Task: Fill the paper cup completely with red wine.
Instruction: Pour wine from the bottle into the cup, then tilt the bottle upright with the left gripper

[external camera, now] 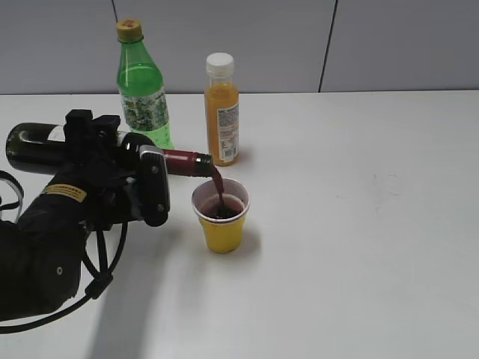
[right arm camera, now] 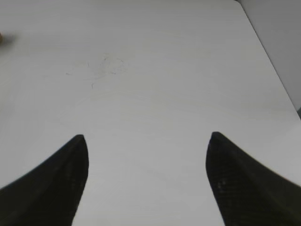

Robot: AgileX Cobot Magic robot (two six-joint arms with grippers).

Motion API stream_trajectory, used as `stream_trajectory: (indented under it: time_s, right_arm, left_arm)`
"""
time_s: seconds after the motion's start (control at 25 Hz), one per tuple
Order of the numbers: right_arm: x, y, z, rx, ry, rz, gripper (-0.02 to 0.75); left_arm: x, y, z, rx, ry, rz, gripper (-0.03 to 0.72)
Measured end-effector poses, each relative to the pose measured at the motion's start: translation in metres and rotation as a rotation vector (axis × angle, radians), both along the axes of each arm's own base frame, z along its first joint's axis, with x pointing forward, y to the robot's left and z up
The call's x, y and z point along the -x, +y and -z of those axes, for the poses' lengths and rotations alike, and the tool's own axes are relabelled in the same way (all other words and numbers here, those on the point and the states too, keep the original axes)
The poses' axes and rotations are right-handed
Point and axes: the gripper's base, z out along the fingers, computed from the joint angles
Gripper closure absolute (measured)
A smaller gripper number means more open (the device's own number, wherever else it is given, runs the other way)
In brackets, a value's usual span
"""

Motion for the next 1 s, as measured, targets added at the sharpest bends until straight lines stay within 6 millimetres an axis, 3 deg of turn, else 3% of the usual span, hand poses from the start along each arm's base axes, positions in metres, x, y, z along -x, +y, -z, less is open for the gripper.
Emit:
stream_trajectory:
  time_s: [1.0]
  right_arm:
    - [0.0000, 0.0000, 0.0000, 0.000, 0.000, 0.000, 0.149]
  left_arm:
    - [-0.0001, 0.0002, -0.0007, 0.038, -0.011, -0.011, 0.139]
